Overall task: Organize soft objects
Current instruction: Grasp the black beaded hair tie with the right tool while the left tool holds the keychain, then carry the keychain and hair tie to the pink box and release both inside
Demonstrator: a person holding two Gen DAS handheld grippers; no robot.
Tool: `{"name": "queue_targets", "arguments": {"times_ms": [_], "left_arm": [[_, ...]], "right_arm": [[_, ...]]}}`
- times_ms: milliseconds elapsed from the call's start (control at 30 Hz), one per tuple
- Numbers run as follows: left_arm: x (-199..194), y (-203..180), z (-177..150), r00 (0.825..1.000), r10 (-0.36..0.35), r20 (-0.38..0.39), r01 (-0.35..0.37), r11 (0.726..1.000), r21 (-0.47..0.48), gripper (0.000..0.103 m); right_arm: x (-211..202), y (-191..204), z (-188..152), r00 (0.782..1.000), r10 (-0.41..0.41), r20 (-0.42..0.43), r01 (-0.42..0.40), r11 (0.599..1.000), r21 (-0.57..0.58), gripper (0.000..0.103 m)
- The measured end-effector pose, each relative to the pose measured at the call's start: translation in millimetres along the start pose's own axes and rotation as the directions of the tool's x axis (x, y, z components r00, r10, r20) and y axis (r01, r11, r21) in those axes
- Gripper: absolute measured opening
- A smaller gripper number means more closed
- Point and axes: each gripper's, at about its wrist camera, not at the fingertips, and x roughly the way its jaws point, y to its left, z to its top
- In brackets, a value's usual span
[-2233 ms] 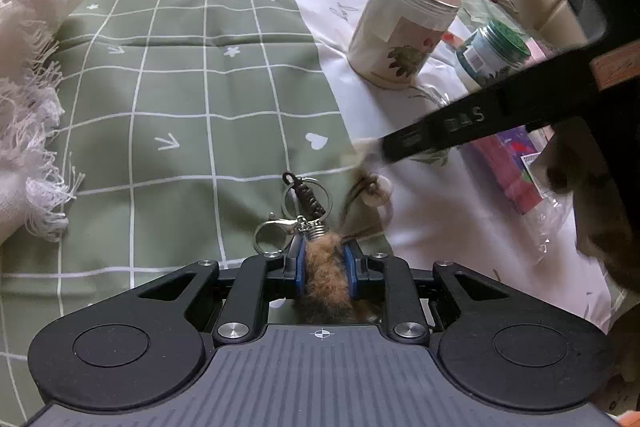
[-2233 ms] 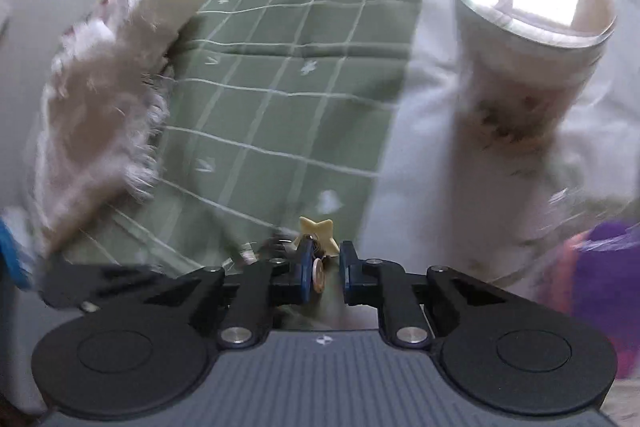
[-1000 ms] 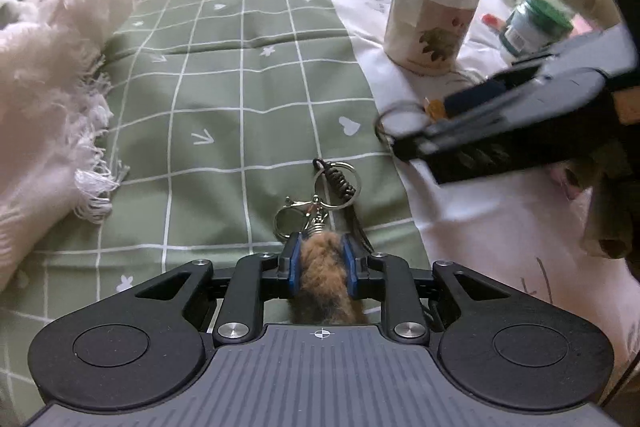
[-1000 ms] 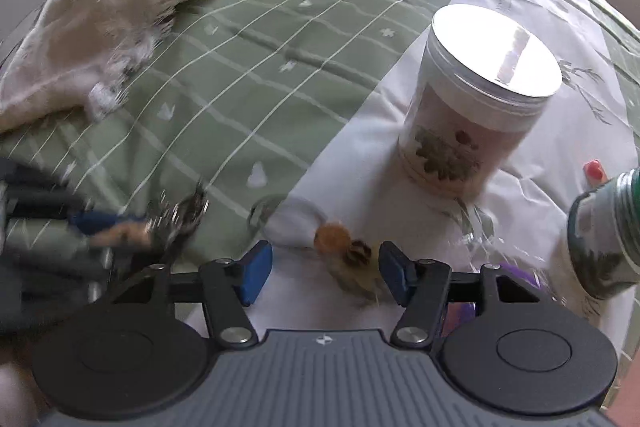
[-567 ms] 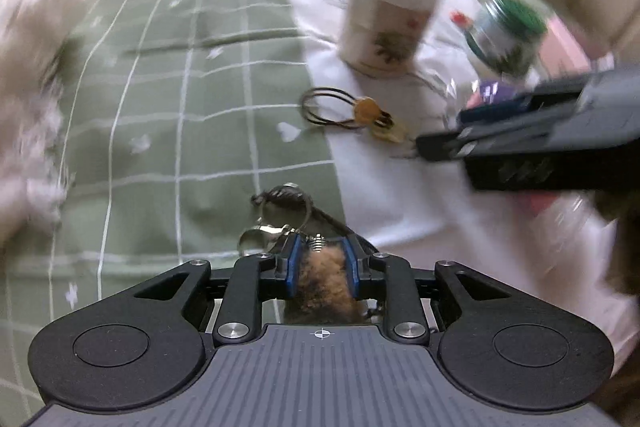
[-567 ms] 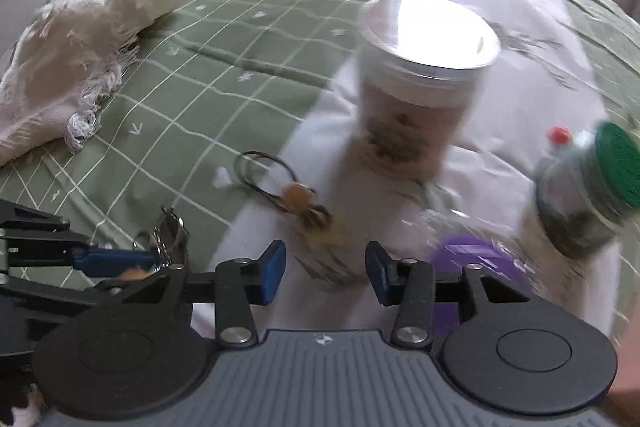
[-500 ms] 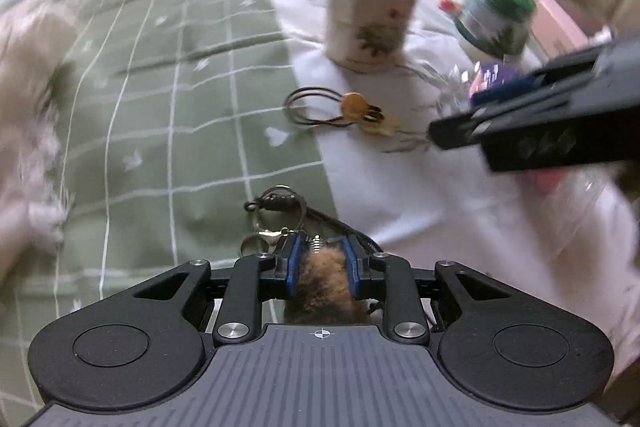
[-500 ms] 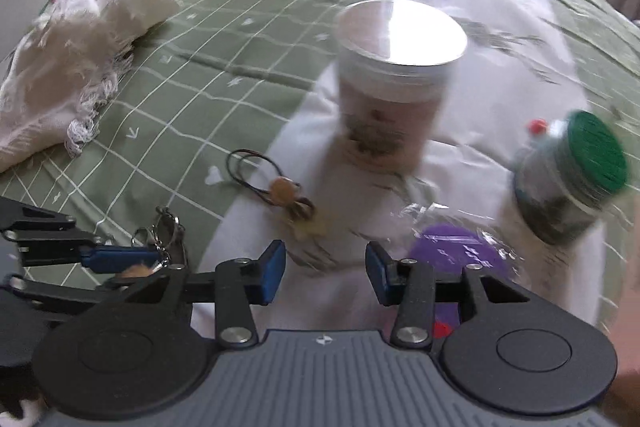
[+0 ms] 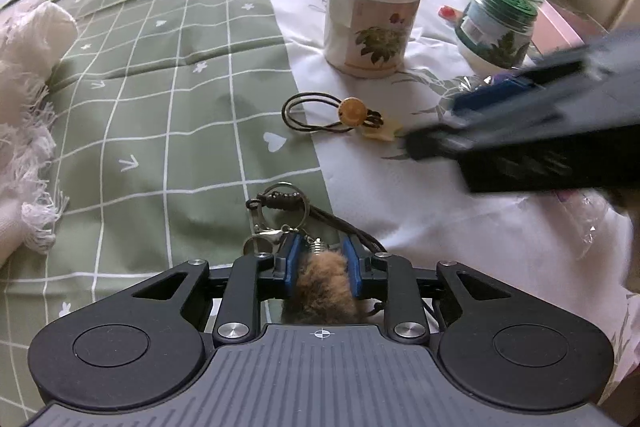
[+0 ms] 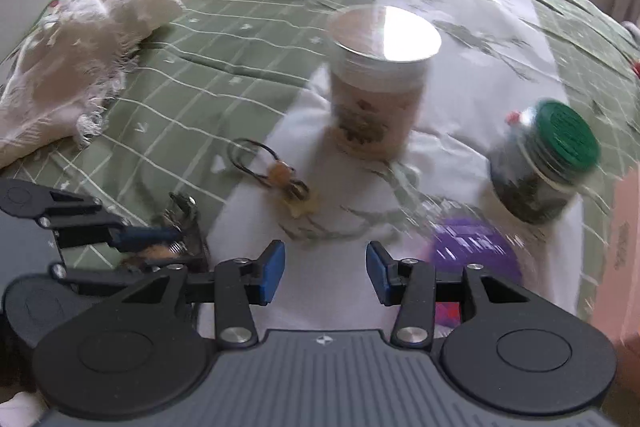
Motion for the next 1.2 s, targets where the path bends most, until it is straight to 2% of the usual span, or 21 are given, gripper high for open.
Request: {"name": "queue_targets", "arguments": {"times_ms": [100, 167, 233, 267, 300, 333, 433, 567, 700, 800, 867, 933, 1000, 1033, 1133, 1200], "left_arm": [[-1, 1, -4, 1.0, -0.005, 0.021, 0.004, 1.0, 0.009, 0.027], [-2, 6, -7, 0.999, -0.019, 0.04, 0.019, 1.0, 0.006, 0.021], [-5, 13, -9, 0.998, -0.041, 0.05, 0.041, 0.999, -0.001, 0.016], [-6, 16, -9, 0.998, -0.051, 0.045, 0.051, 0.999, -0.006, 0.016], [-9, 19, -9, 0.997, -0.06, 0.04, 0.061, 0.998, -0.009, 0.015], [-12, 22, -8, 0.997, -0.068, 0.033, 0.069, 0.998, -0.007, 0.015], [-26, 28, -6, 0.994, -0.108, 0.024, 0.108, 0.994, 0.003, 0.015], [-61, 19, 4, 0.988, -0.142, 0.066, 0.136, 0.986, 0.095, 0.015], [-101, -3, 24, 0.971, -0.214, 0.106, 0.194, 0.965, 0.174, 0.015], [-138, -32, 45, 0.95, -0.28, 0.14, 0.234, 0.932, 0.275, 0.015], [-170, -54, 64, 0.929, -0.335, 0.16, 0.27, 0.905, 0.329, 0.015], [-202, -76, 82, 0.898, -0.398, 0.186, 0.31, 0.874, 0.375, 0.015], [-234, -97, 102, 0.855, -0.473, 0.212, 0.357, 0.833, 0.423, 0.015], [-249, -110, 114, 0.827, -0.514, 0.226, 0.379, 0.808, 0.452, 0.015], [-279, -145, 152, 0.753, -0.596, 0.279, 0.398, 0.75, 0.528, 0.015], [-289, -169, 175, 0.715, -0.63, 0.303, 0.403, 0.726, 0.558, 0.015]], "right_arm": [[16, 8, 17, 0.999, 0.02, 0.025, -0.02, 1.0, -0.02, 0.045], [31, 13, 28, 0.999, 0.046, 0.022, -0.045, 0.998, -0.034, 0.045], [52, 19, 36, 0.996, 0.08, -0.029, -0.081, 0.995, -0.05, 0.045], [61, 22, 38, 0.996, 0.072, -0.048, -0.075, 0.996, -0.056, 0.044], [63, 25, 40, 0.997, 0.061, -0.045, -0.064, 0.995, -0.07, 0.04], [60, 28, 42, 0.997, 0.066, -0.044, -0.07, 0.994, -0.084, 0.017], [35, 30, 44, 0.998, 0.062, -0.015, -0.063, 0.994, -0.093, 0.015], [-22, 19, 35, 0.996, 0.085, 0.04, -0.083, 0.995, -0.054, 0.015], [-81, -4, 15, 0.994, 0.05, 0.094, -0.052, 0.999, 0.015, 0.015], [-122, -24, 2, 0.993, -0.006, 0.119, -0.004, 0.997, 0.08, 0.015], [-157, -36, -9, 0.987, -0.071, 0.146, 0.056, 0.993, 0.106, 0.015], [-198, -50, -19, 0.975, -0.136, 0.178, 0.11, 0.983, 0.149, 0.015], [-237, -66, -27, 0.96, -0.185, 0.211, 0.141, 0.968, 0.206, 0.015], [-256, -74, -31, 0.949, -0.218, 0.228, 0.164, 0.958, 0.233, 0.015], [-312, -100, -37, 0.899, -0.329, 0.288, 0.24, 0.921, 0.306, 0.015], [-342, -120, -41, 0.857, -0.395, 0.332, 0.278, 0.895, 0.349, 0.015]]}}
